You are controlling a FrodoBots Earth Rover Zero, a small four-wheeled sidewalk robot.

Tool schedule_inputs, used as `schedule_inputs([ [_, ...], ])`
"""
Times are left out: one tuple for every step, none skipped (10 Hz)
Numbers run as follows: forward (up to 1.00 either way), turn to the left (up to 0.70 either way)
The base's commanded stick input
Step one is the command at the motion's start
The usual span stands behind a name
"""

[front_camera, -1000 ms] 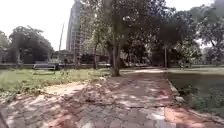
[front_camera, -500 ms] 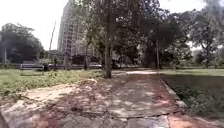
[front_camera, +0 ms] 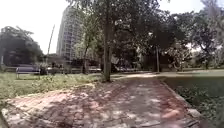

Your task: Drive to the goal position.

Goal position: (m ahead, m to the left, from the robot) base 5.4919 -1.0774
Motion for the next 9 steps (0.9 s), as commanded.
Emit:
schedule_inputs([
  [0.7,-0.22],
  [0.7,-0.03],
  [0.7,0.0],
  [0.7,0.0],
  [0.7,0.0],
  [0.7,0.0],
  [0.7,0.0],
  [0.7,0.0],
  [0.7,0.0],
])
